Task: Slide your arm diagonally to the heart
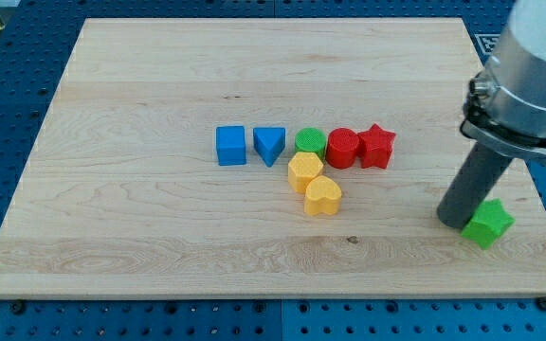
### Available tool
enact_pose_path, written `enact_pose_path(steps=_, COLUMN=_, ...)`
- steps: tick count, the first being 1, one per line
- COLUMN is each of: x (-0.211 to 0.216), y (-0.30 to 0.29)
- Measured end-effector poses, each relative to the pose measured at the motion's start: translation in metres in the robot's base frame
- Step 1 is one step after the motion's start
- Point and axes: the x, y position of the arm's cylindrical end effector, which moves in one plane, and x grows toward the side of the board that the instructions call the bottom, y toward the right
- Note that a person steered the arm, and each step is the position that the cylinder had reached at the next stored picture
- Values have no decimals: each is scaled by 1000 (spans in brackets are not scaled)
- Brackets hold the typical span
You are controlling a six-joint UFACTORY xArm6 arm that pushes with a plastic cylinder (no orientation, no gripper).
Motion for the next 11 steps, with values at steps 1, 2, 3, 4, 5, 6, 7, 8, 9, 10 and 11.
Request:
enact_pose_path(steps=1, x=0, y=19)
enact_pose_path(steps=2, x=0, y=23)
enact_pose_path(steps=3, x=0, y=20)
enact_pose_path(steps=4, x=0, y=3)
enact_pose_path(steps=5, x=0, y=-1)
enact_pose_path(steps=6, x=0, y=-13)
enact_pose_path(steps=7, x=4, y=-32)
enact_pose_path(steps=8, x=12, y=-52)
enact_pose_path(steps=9, x=14, y=-78)
enact_pose_path(steps=10, x=14, y=-127)
enact_pose_path(steps=11, x=14, y=-180)
